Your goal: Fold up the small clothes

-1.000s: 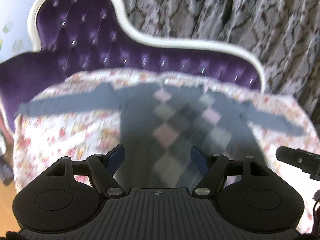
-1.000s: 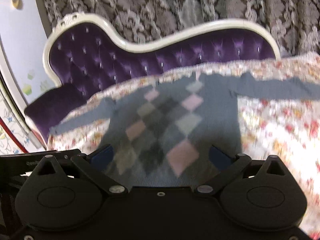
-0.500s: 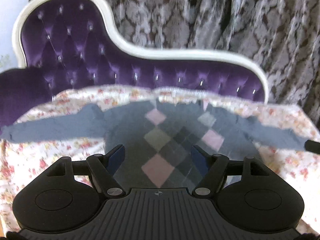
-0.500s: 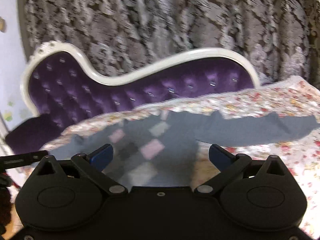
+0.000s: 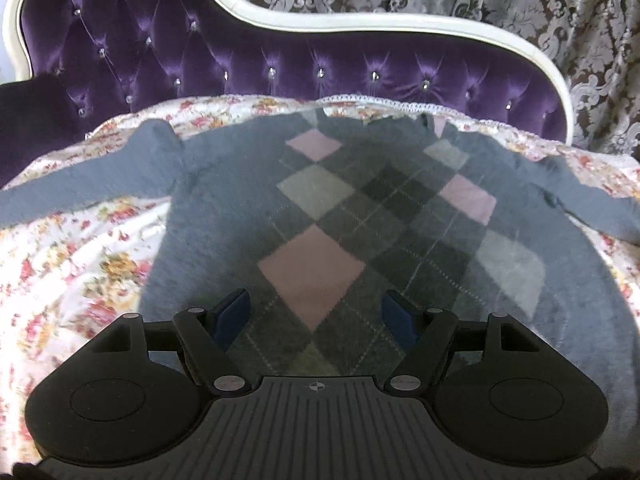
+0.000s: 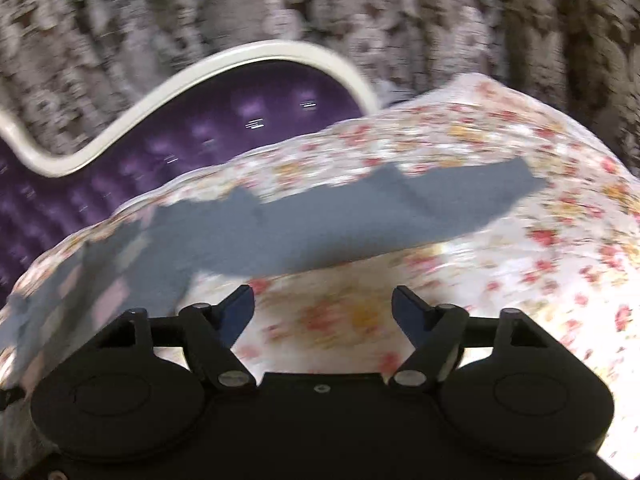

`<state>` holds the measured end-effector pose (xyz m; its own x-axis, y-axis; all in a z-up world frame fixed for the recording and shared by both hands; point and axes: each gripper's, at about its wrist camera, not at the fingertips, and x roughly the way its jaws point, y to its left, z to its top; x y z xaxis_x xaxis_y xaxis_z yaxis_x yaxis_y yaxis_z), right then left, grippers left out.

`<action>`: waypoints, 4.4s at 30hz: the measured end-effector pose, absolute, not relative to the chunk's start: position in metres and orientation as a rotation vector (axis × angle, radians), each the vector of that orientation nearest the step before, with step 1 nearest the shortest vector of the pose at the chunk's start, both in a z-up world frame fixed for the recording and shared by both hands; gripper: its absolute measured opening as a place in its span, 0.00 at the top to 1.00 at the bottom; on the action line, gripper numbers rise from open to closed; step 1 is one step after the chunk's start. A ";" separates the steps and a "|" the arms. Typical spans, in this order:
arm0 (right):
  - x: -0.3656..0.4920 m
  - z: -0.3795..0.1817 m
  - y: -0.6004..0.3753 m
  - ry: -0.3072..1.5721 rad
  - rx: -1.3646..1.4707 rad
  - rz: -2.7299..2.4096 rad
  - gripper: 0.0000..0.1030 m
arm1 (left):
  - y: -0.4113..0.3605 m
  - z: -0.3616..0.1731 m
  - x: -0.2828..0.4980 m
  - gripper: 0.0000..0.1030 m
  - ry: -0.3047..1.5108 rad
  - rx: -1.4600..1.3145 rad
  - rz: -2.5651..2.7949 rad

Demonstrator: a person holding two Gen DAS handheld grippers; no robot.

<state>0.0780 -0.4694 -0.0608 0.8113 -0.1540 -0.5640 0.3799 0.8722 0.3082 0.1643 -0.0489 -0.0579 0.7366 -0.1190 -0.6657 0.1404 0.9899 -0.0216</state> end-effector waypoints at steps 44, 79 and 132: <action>0.133 0.039 -0.567 0.381 0.463 -0.362 0.89 | -0.054 -0.079 0.163 0.13 0.676 0.033 -0.172; 0.298 -0.041 -0.101 0.611 0.068 0.572 0.45 | 0.057 -0.041 0.157 0.15 0.768 -0.078 -0.112; 0.259 -0.077 -0.379 0.600 0.388 0.048 0.45 | 0.036 -0.064 0.309 0.94 0.811 -0.151 -0.157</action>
